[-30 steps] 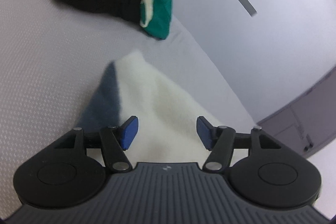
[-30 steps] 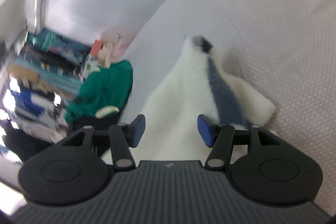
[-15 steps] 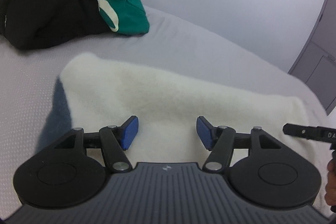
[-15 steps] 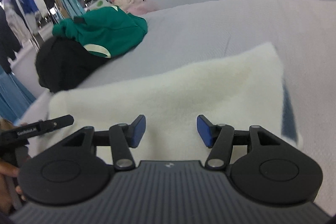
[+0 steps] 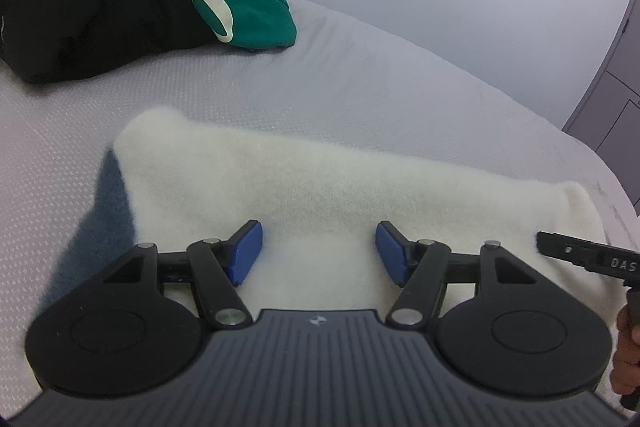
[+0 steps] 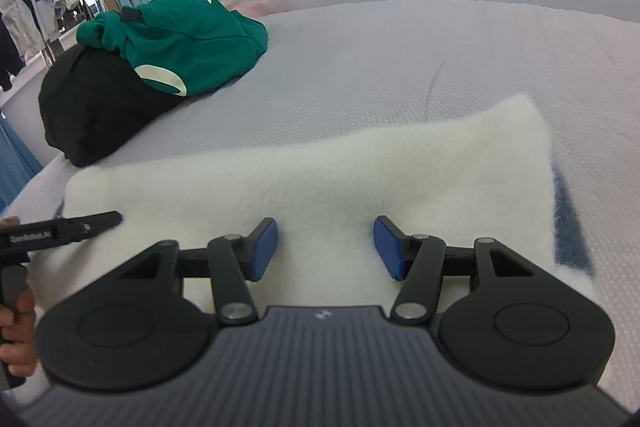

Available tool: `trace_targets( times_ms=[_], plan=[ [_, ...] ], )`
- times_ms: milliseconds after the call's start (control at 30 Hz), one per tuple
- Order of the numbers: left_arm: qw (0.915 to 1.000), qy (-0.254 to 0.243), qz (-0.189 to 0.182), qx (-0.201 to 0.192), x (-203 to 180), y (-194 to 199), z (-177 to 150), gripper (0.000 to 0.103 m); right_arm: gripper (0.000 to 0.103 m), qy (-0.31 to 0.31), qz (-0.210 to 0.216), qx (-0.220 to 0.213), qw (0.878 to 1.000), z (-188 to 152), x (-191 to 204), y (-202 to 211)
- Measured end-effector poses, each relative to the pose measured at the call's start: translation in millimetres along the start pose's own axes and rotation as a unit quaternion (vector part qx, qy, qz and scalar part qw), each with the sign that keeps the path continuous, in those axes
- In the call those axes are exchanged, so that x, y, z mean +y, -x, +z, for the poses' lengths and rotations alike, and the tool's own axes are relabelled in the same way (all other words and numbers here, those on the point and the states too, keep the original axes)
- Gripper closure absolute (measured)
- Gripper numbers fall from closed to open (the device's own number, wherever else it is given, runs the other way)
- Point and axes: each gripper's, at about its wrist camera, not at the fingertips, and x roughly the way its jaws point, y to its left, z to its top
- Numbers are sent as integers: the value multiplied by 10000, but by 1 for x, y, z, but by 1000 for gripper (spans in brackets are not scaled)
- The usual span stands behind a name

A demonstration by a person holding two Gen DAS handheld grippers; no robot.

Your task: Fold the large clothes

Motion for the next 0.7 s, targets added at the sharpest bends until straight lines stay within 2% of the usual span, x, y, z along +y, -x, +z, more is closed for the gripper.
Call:
trace_targets(
  times_ms=[233,400,567,700],
  plan=[
    [9999,7,-84,-103,1,16,-4,34,46,-116,-11,-57,9999,-2,1,10],
    [9998,-29,-58,-206,-4,42,-12,34,46,-155,-128,-125,9997,-8,9,29],
    [9995,58,-176,-244,-9,74,-27,29,46,-481,73,-198,9986,-22,19,58],
    [9990,210,-366,-156,-16,93,-42,27,45,-513,247,-199,9982,-33,30,76]
  ],
)
